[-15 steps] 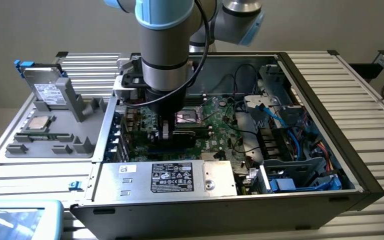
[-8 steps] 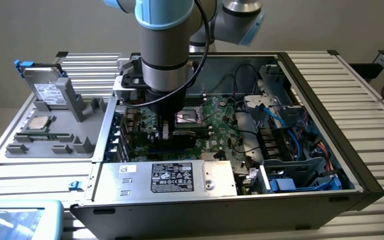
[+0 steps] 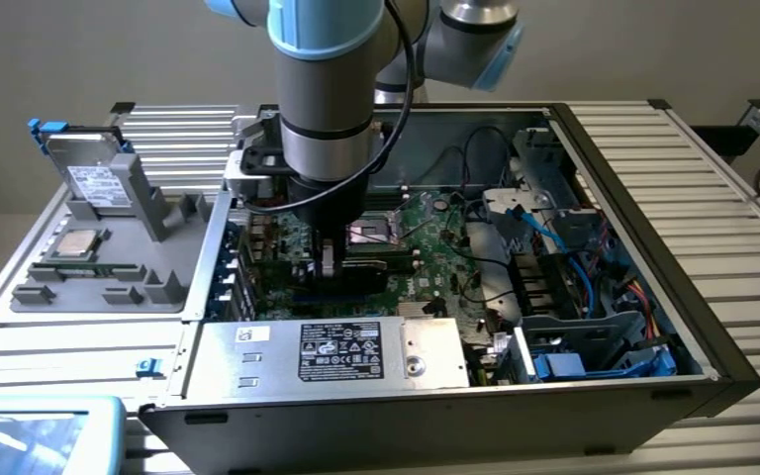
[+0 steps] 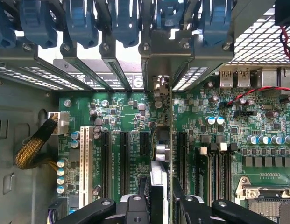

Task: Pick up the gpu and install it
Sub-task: 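Insert the gpu into the slot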

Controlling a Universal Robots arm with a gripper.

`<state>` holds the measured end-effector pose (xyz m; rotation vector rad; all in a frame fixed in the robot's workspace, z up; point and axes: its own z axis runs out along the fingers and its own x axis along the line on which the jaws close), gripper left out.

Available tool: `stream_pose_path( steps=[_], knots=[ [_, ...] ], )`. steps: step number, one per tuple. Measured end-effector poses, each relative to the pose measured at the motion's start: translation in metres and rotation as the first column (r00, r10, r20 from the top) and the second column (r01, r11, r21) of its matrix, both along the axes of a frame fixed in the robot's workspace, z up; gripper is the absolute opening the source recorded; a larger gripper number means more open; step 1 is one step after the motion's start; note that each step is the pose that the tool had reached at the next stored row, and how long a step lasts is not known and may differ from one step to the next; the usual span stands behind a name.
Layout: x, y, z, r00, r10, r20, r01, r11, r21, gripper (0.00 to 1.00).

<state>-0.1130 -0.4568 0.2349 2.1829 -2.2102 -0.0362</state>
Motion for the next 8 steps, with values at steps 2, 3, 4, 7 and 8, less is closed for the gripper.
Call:
stream_pose_path(
  steps=[2,3,4,7,8],
  knots=[
    [0.0,0.0009,-0.0003,1.0,0.0,-0.0001,0.0,1.0,-0.0009,0.29],
    [0.0001,0.0011,-0.0004,1.0,0.0,-0.0001,0.0,1.0,-0.0008,0.29],
    [0.0,0.0011,-0.0004,1.0,0.0,-0.0001,0.0,1.0,-0.0008,0.29],
    [-0.0002,0.0012,-0.0005,1.0,0.0,0.0001,0.0,1.0,-0.0007,0.29],
    [-0.0005,0.0012,-0.0006,1.0,0.0,0.0002,0.0,1.0,-0.0007,0.29]
  ],
)
